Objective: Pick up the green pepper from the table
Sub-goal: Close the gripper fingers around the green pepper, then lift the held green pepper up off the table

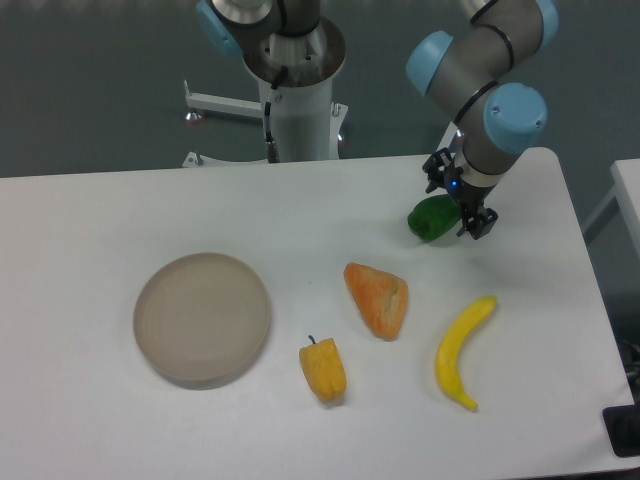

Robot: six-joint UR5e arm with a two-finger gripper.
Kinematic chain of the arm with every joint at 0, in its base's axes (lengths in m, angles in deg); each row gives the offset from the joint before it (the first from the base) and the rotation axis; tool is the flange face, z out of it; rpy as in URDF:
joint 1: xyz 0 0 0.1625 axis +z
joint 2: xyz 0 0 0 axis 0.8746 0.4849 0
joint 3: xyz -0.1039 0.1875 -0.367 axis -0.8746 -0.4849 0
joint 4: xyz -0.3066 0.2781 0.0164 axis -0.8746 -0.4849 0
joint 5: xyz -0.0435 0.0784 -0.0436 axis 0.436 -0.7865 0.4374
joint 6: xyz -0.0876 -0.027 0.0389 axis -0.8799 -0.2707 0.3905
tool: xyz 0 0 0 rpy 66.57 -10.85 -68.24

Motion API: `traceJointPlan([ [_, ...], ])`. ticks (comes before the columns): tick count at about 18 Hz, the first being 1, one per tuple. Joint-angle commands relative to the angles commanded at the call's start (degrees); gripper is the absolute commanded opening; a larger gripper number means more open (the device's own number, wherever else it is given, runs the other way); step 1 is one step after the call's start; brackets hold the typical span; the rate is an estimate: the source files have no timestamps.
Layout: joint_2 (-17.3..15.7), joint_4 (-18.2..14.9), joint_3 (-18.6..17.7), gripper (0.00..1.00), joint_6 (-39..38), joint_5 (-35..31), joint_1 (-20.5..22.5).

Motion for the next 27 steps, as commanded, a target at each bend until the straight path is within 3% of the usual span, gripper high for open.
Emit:
traceJointPlan([
  [7, 0.09, 0.17, -4.13, 0.98, -1.22, -0.18, -0.44],
  [9, 0.00, 0.00, -3.96, 0.76, -1.22, -0.26, -0.36],
  [10, -0.09, -0.17, -3.52, 0.59, -1.22, -0.44, -0.36],
  [12, -0.35, -0.53, -2.82, 0.38, -1.22, -0.44, -0.27],
  [13, -0.44, -0.53, -2.12, 0.32, -1.22, -0.44, -0.18],
  [15, -0.53, -1.05, 0.08, 0.33, -1.48, -0.09, 0.00],
  [19, 0.79, -3.24, 7.81, 0.32, -12.02, 0.53, -2.02],
  [24, 7.02, -3.96, 19.93, 0.31, -24.06, 3.16, -6.42],
  [27, 8.17, -4.13, 22.58, 0.32, -24.16, 3.16, -6.77],
])
